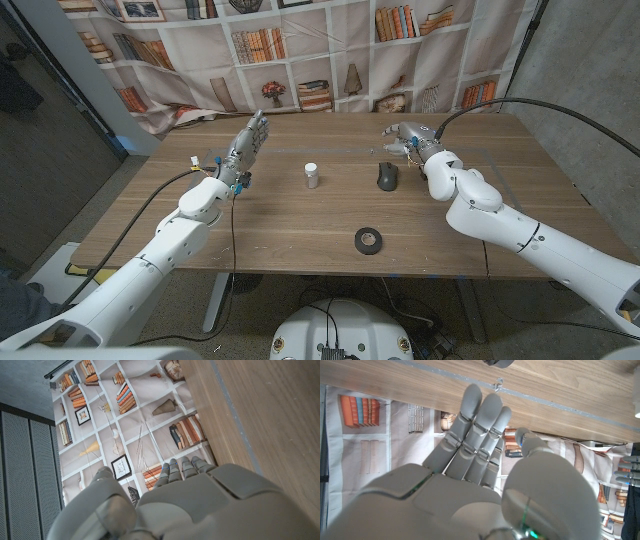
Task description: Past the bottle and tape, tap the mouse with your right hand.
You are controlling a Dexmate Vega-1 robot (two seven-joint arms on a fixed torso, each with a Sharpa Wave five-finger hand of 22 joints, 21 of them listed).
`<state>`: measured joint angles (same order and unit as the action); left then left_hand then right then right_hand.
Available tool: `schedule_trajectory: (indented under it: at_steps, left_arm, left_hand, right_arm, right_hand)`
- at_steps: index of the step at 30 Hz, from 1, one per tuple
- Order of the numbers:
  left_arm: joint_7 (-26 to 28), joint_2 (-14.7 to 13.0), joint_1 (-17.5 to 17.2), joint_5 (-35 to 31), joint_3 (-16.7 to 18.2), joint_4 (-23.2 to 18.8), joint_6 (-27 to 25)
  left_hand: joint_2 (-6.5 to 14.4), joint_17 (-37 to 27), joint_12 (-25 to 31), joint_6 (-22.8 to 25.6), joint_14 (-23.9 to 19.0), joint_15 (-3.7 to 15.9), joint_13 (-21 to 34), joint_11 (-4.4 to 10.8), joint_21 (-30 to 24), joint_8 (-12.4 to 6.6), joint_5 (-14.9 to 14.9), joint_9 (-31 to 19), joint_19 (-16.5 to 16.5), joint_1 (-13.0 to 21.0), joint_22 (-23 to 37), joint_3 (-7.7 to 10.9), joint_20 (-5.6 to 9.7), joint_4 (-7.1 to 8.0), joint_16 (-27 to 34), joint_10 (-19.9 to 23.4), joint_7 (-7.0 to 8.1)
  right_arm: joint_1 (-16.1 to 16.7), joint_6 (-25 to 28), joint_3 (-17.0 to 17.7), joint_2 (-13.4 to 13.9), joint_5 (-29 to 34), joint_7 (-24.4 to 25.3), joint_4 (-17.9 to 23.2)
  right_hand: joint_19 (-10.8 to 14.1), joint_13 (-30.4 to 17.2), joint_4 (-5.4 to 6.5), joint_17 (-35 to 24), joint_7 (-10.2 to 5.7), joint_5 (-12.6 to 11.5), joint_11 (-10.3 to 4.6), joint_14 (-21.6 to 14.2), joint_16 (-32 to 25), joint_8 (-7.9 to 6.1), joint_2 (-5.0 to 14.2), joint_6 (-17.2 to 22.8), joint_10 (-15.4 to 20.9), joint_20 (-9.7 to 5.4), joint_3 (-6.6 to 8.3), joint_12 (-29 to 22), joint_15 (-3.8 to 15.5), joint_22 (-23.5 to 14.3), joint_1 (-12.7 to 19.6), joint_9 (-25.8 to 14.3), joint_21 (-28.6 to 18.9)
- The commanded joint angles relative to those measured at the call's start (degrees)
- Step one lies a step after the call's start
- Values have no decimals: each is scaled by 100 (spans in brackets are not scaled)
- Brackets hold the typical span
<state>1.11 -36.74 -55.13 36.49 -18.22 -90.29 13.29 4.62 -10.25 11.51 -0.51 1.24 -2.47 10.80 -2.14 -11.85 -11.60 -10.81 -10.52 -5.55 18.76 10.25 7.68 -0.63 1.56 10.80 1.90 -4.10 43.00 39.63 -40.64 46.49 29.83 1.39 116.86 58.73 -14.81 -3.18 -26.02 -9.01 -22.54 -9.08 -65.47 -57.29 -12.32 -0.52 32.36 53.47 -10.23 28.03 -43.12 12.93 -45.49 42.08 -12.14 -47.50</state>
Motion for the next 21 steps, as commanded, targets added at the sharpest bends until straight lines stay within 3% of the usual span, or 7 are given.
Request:
schedule_trajectory:
  at_steps: [1,3,5,8,10,14,21]
  left_arm:
    - [-17,-38,-23,17,31,-18,5]
    - [-26,-46,-29,23,36,-20,5]
    - [-39,-53,-30,26,38,-16,10]
    - [-55,-66,-30,31,40,-16,3]
    - [-66,-76,-31,32,41,-20,-2]
    - [-69,-98,-45,32,50,-49,-8]
    - [-55,-155,-104,36,85,-126,-20]
  left_hand:
    - [-6,-30,9,36,29,9,8,-6,16,8,4,-33,-58,38,24,3,-39,-4,-6,-29,-3]
    - [-7,-30,10,41,30,9,8,-4,17,7,5,-33,-62,37,24,1,-42,-3,-6,-29,-1]
    - [-7,-30,9,42,31,12,8,-2,18,7,5,-33,-64,37,24,-1,-54,-3,-6,-32,0]
    - [-7,-31,10,34,36,7,8,-1,20,11,5,-33,-72,36,25,-3,-66,-2,-8,-30,2]
    - [-7,-31,8,36,36,8,8,-3,20,11,5,-33,-73,37,25,-4,-65,-2,-7,-33,0]
    - [-9,-31,10,36,40,11,8,-5,20,11,6,-33,-76,36,25,-7,-64,-2,-8,-29,0]
    - [-11,-31,15,36,41,10,8,4,20,13,6,-33,-80,36,26,-13,-57,-1,-7,-19,-24]
  right_arm:
    - [273,-511,467,59,-740,203,23]
    - [296,-569,516,72,-856,206,27]
    - [347,-692,590,76,-999,267,4]
    - [434,-826,679,79,-1153,391,-13]
    - [501,-943,765,74,-1308,462,-37]
    - [611,-1252,960,80,-1732,496,-131]
    - [939,-2371,1440,-31,-2762,678,-549]
  right_hand:
    - [-839,36,227,628,89,299,336,1110,992,-17,365,101,-575,-214,-182,639,-12,438,-770,-24,375]
    - [-1196,73,338,1138,174,424,552,1670,1746,-14,328,116,-926,-201,-305,994,-79,755,-1225,-9,519]
    - [-1233,100,414,1236,250,487,617,1834,1938,-2,288,89,-1024,-185,-392,1109,-152,883,-1436,-6,543]
    - [-1625,148,546,1378,307,687,735,2409,2439,26,211,-5,-1266,145,-556,1329,-511,1212,-1847,-5,708]
    - [-2203,198,610,1426,336,885,794,2817,2829,41,174,-104,-1523,347,-640,1498,-709,1524,-2099,-5,989]
    - [-2950,270,690,1478,401,1199,956,3675,3504,63,42,-286,-2000,649,-826,1800,-1147,2096,-2511,3,1479]
    - [-3421,311,850,1489,549,1232,1155,4116,3900,112,-90,-545,-2424,754,-1096,2068,-1368,2600,-3011,19,1912]
